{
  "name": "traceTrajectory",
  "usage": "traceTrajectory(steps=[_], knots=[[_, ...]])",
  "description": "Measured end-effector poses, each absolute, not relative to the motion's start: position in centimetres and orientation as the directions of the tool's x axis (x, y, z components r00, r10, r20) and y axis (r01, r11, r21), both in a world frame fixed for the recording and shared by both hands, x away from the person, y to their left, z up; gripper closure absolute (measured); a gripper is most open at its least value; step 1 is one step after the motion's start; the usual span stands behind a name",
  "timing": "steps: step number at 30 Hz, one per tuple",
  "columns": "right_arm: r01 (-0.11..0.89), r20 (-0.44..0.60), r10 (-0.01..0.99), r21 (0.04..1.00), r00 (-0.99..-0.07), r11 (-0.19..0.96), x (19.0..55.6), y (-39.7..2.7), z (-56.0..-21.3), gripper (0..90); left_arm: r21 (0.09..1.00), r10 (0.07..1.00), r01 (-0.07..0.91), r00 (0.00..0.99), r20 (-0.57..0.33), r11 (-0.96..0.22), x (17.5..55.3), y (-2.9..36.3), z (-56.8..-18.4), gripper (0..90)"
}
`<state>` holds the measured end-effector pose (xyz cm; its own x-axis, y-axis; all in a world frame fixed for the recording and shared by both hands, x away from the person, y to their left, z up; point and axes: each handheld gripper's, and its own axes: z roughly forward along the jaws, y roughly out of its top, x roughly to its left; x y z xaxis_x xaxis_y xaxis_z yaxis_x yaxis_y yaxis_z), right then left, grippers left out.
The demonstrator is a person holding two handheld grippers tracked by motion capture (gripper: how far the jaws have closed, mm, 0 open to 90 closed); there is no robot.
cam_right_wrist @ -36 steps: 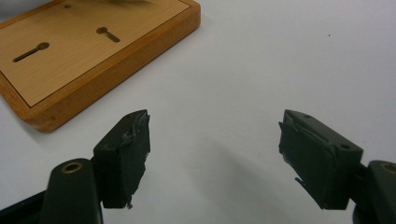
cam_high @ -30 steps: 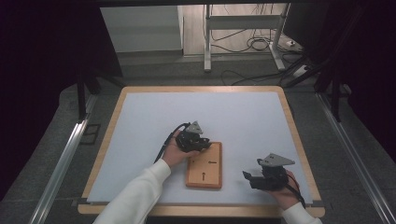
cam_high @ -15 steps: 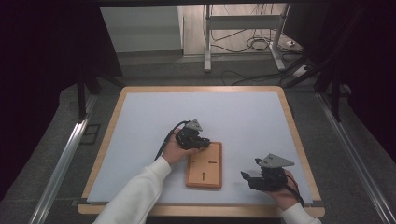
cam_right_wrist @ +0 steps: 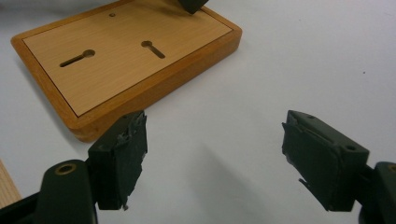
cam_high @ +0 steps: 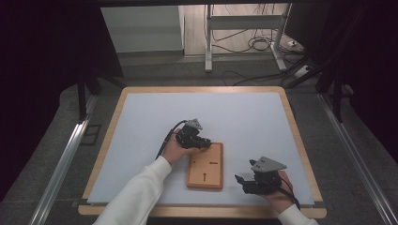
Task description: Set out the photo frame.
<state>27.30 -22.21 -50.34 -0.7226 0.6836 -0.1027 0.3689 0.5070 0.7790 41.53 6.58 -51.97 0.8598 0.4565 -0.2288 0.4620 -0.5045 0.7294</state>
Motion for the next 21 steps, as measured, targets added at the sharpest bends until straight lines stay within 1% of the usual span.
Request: traceTrajectory(steps=[3, 13, 18, 19, 21], knots=[[0.367, -0.100, 0.681, 0.780, -0.726, 0.506, 27.2, -21.9, -50.3, 22.0, 0.720, 0.452, 0.473, 0.857, -0.245, -0.507, 41.8, 6.6, -51.9, 81.1], [0.323, -0.159, 0.645, 0.762, -0.747, 0.562, 26.7, -20.6, -50.2, 19.1, 0.696, 0.439, 0.510, 0.846, -0.302, -0.505, 42.5, 6.8, -51.8, 80.6], [0.290, -0.195, 0.614, 0.747, -0.765, 0.598, 26.3, -19.3, -50.2, 17.1, 0.689, 0.429, 0.520, 0.844, -0.323, -0.505, 42.9, 6.9, -51.8, 80.7], [0.264, -0.226, 0.592, 0.734, -0.774, 0.626, 26.0, -18.4, -50.2, 16.2, 0.689, 0.427, 0.521, 0.843, -0.326, -0.503, 43.0, 6.9, -51.8, 80.7], [0.255, -0.236, 0.586, 0.731, -0.775, 0.632, 25.9, -18.0, -50.2, 15.8, 0.687, 0.425, 0.524, 0.843, -0.331, -0.503, 43.1, 6.9, -51.8, 80.7]])
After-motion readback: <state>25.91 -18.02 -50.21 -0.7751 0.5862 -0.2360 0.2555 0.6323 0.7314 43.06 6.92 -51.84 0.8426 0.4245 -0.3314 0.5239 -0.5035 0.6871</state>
